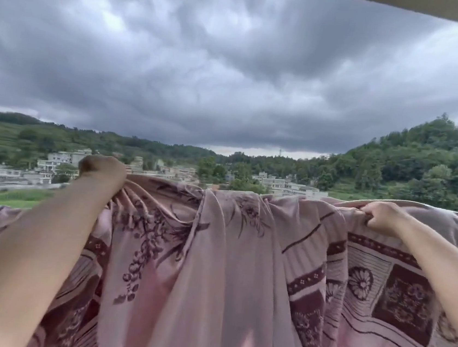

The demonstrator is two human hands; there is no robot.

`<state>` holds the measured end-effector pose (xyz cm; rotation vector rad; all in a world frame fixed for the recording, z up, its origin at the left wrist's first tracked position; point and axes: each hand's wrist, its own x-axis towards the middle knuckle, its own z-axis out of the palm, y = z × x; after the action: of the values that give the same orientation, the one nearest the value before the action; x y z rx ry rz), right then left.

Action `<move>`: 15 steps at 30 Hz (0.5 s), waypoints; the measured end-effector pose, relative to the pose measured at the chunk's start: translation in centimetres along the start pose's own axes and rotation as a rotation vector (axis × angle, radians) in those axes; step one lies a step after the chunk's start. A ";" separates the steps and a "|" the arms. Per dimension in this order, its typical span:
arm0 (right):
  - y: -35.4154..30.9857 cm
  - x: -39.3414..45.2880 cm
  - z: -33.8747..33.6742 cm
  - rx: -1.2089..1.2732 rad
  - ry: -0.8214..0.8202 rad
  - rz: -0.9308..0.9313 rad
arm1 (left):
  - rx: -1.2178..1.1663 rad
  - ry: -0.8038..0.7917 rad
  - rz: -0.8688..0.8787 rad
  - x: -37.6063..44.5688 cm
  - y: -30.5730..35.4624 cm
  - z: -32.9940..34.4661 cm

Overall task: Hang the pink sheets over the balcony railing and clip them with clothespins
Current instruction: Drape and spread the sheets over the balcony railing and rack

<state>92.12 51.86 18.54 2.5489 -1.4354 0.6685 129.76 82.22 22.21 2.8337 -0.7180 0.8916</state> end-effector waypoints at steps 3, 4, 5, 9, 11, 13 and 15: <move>-1.9 -0.4 0.4 -0.142 -0.002 -0.034 | -0.011 -0.010 0.017 -0.9 2.5 -0.1; -2.0 -0.6 0.6 -0.125 0.025 -0.065 | -0.095 0.041 0.073 -1.7 3.6 -0.1; -1.9 -0.9 0.8 -0.063 0.092 -0.121 | -0.194 0.121 0.172 -2.9 4.6 -0.1; -1.5 -2.8 1.8 0.219 0.351 -0.409 | -0.355 0.292 0.547 -8.8 6.7 0.5; -2.3 -3.1 2.2 0.201 0.320 -0.435 | -0.349 0.229 0.548 -9.0 6.4 1.5; -3.3 -2.9 2.5 0.136 0.293 -0.404 | -0.392 0.248 0.551 -9.0 5.9 1.9; -4.3 -2.7 2.8 0.110 0.320 -0.390 | -0.482 0.297 0.544 -8.9 5.7 1.9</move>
<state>95.38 55.27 15.28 2.5414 -0.7935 1.0441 121.69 80.38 15.30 2.0581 -1.4556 0.9978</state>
